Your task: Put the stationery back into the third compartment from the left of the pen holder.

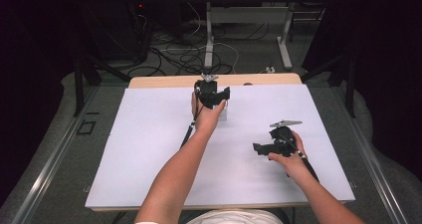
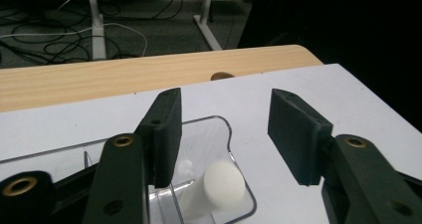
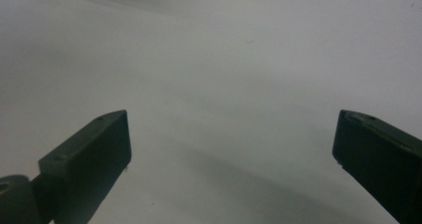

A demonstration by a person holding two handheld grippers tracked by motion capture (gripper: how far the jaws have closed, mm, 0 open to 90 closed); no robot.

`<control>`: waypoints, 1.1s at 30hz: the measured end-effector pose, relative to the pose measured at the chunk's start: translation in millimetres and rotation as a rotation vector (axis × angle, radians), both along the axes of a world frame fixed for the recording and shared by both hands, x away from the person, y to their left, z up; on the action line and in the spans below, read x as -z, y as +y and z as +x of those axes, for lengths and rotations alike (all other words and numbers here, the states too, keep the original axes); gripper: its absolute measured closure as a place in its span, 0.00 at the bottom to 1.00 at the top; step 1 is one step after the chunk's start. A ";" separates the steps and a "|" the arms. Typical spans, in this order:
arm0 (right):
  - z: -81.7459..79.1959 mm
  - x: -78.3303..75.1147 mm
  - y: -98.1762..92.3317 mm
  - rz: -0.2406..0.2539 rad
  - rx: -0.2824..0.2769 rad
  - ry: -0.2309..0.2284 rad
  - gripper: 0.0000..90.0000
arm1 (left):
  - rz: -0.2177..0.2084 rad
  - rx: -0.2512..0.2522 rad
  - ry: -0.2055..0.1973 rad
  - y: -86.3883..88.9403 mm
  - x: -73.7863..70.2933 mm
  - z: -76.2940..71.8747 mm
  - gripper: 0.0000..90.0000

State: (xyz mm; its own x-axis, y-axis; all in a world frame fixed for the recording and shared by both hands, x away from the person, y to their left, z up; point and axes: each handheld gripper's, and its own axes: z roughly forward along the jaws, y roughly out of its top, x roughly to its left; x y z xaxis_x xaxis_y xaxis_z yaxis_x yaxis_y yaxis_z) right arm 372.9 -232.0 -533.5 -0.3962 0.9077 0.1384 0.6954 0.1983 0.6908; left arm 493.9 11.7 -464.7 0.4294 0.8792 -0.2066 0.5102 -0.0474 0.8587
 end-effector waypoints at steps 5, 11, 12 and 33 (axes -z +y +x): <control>0.4 0.4 0.1 -0.002 0.004 -0.002 0.02 | -0.016 0.052 -0.046 5.0 -10.3 -11.5 0.45; 0.2 -0.1 -0.4 -0.003 0.010 -0.003 0.02 | -0.060 0.118 -0.031 14.2 -18.4 -27.2 0.38; -0.3 -0.7 -0.3 0.000 0.017 0.005 0.02 | -0.048 0.132 -0.031 16.8 -20.0 -30.0 0.37; 0.2 -2.6 -5.1 -0.001 0.047 -0.006 0.02 | -0.060 0.134 -0.025 101.9 -22.2 -82.8 0.17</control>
State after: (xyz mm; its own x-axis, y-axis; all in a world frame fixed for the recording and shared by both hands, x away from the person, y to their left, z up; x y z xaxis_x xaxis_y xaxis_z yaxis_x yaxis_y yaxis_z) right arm 373.1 -237.1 -530.9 -0.3541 0.9253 0.1356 0.6997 0.1659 0.6949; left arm 411.1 113.5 -442.5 0.5476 0.8003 -0.2444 0.4811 -0.0621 0.8744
